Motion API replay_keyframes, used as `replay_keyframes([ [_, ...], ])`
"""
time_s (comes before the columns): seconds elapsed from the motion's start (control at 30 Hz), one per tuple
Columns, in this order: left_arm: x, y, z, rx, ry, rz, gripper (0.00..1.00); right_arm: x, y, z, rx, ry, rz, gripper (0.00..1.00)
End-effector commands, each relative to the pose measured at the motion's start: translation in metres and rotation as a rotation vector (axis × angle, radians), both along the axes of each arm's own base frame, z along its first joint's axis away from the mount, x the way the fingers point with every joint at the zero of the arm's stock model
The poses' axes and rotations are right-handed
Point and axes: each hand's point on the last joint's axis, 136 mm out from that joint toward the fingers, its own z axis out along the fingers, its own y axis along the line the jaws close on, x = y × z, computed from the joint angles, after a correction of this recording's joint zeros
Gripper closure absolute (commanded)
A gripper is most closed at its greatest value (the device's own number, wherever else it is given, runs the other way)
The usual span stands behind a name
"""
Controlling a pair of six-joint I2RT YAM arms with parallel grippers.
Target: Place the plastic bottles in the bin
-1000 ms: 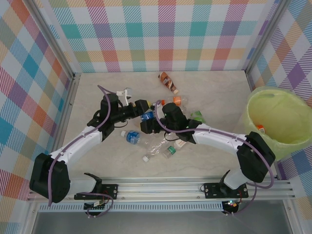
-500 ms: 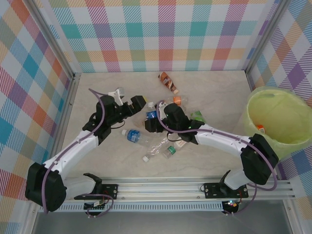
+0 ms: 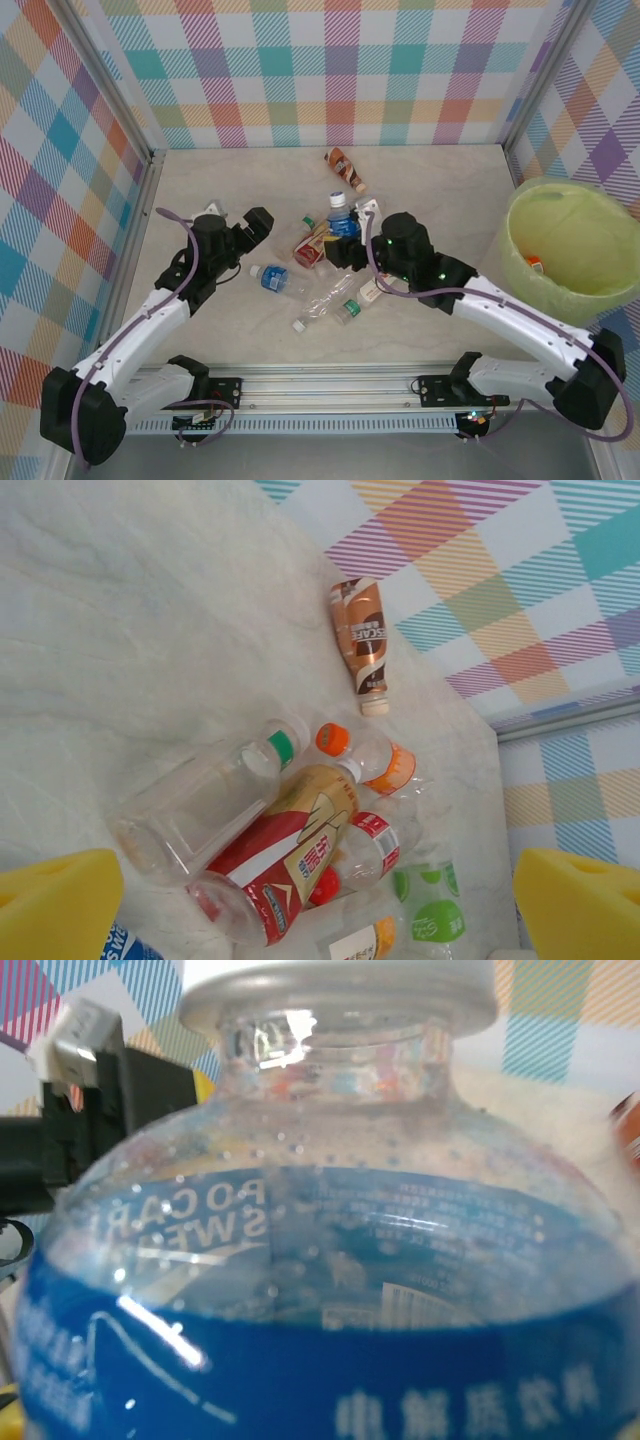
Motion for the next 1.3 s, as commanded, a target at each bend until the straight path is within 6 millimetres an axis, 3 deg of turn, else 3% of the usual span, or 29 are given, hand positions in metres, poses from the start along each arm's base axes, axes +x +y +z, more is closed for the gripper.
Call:
replay_keyframes([
  [0.0, -0.002, 0.006, -0.024, -0.006, 0.081, 0.033, 0.00, 0.004, -0.029, 0.031, -0.095, -0.177, -0.065, 0.36],
  [0.17, 0.001, 0.004, -0.032, -0.017, 0.108, 0.037, 0.00, 0.008, -0.066, 0.078, -0.137, -0.364, -0.174, 0.38],
  [0.47, -0.002, 0.008, -0.046, -0.025, 0.160, 0.063, 0.00, 0.018, -0.153, 0.160, -0.210, -0.608, -0.530, 0.36],
  [0.63, -0.007, 0.012, -0.058, -0.032, 0.206, 0.087, 0.00, 0.012, -0.219, 0.188, -0.260, -0.644, -0.760, 0.37],
  [0.73, -0.011, 0.018, -0.065, -0.021, 0.237, 0.111, 0.00, 0.003, -0.257, 0.190, -0.305, -0.624, -0.883, 0.37],
  [0.9, -0.015, 0.027, -0.074, -0.031, 0.265, 0.153, 0.00, -0.010, -0.304, 0.181, -0.407, -0.571, -1.059, 0.38],
  [1.07, -0.016, 0.030, -0.079, -0.046, 0.277, 0.180, 0.00, -0.009, -0.359, 0.145, -0.608, -0.423, -1.297, 0.38],
  [1.27, -0.016, 0.034, -0.076, -0.026, 0.275, 0.185, 0.00, -0.015, -0.401, 0.114, -0.556, -0.262, -1.453, 0.37],
])
